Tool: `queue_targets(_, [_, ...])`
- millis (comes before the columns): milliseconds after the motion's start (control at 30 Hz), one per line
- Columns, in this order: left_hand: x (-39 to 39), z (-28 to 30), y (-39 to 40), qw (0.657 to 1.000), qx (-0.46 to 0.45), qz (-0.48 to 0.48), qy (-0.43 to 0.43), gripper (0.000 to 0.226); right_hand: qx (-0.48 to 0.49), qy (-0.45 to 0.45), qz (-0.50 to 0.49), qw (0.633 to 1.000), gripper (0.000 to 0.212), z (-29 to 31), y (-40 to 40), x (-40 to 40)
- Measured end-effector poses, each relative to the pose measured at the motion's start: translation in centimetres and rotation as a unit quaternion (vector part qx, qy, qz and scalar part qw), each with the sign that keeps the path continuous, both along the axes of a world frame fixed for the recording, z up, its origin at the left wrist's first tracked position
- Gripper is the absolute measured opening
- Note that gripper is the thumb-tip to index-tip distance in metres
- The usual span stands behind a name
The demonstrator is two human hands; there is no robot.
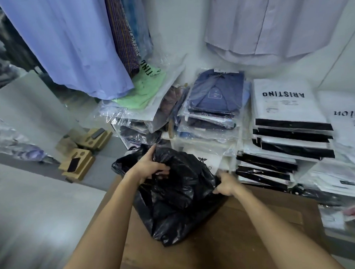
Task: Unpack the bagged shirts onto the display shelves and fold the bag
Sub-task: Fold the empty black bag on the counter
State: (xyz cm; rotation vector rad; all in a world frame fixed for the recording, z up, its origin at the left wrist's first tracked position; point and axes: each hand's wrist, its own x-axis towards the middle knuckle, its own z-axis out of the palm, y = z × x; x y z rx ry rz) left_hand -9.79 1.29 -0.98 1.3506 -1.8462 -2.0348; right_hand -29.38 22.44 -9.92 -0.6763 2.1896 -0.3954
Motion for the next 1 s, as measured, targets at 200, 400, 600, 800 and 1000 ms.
queue_targets(200, [-0.1, 4.8, 1.1, 0.984, -0.098, 0.122, 0.080, 0.066, -0.117, -0.059, -0.006, 0.991, 0.018, 0.9, 2.8, -0.4])
queue_targets(400, [1.6, 9.6, 1.7, 0.957, -0.026, 0.200, 0.208, 0.055, -0.231, -0.122, -0.044, 0.964, 0.014, 3.9, 4.2, 0.0])
queue_targets(600, [3.3, 9.6, 1.6, 0.987, -0.049, 0.002, 0.156, 0.093, -0.287, -0.037, -0.008, 0.957, 0.046, 6.1, 5.5, -2.0])
queue_targets(800, [0.3, 5.9, -0.7, 0.975, -0.038, 0.118, 0.183, 0.039, -0.111, -0.064, 0.105, 0.986, 0.103, 6.3, 6.3, -3.3])
queue_targets(1000, [0.8, 2.8, -3.8, 0.971, 0.033, 0.137, 0.192, 0.025, -0.053, -0.067, 0.113, 0.990, 0.084, 3.4, 7.2, -1.1])
